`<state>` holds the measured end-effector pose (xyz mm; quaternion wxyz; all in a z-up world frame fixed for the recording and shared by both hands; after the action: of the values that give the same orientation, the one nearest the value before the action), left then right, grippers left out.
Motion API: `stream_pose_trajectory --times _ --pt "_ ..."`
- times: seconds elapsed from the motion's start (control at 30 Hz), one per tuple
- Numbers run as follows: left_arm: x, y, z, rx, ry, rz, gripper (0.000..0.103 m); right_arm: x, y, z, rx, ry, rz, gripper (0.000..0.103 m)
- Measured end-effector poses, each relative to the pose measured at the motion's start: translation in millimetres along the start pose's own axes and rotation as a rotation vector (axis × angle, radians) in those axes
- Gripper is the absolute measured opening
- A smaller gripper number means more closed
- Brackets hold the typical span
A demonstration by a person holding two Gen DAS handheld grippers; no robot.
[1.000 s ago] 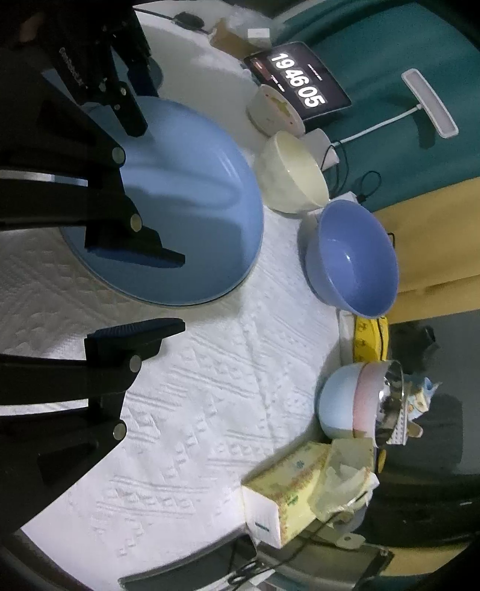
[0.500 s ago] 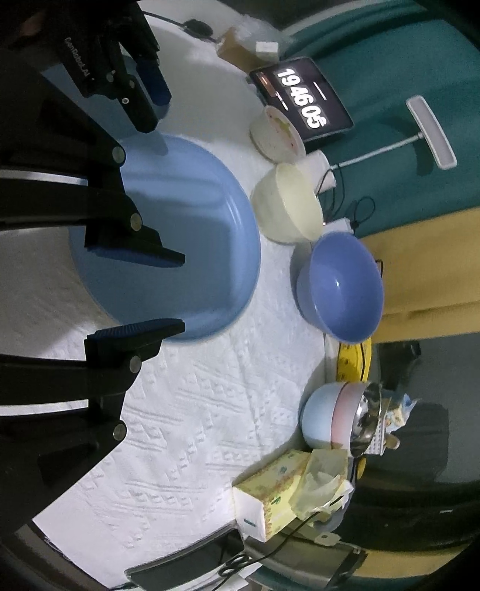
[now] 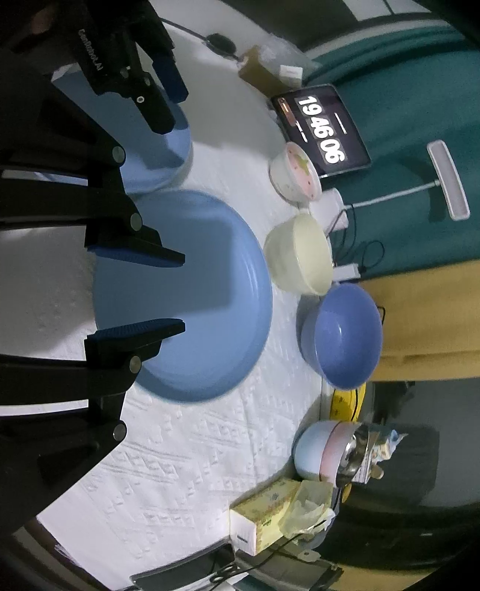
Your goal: Organize plates and bowls
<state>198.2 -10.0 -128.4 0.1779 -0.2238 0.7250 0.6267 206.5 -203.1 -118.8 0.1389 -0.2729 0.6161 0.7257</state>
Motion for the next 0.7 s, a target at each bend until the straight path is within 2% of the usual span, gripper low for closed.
stream_pose_trajectory --times 0.7 --pt "42 15 72 -0.086 0.089 -0.022 0.064 27 -16 66 -0.026 0.102 0.072 0.03"
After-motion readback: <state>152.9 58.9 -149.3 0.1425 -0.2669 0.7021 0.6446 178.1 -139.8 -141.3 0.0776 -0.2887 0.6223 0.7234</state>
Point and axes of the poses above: each gripper's, at about its wrist camera, not at the fingertips, and y roughly against the way its jaws point, z to its left, x to its underside, the point moved 1 cm from there along -y, roughly the way its jaws point, and after that the axes turned 10 degrees about z, right-handed, at the moved point
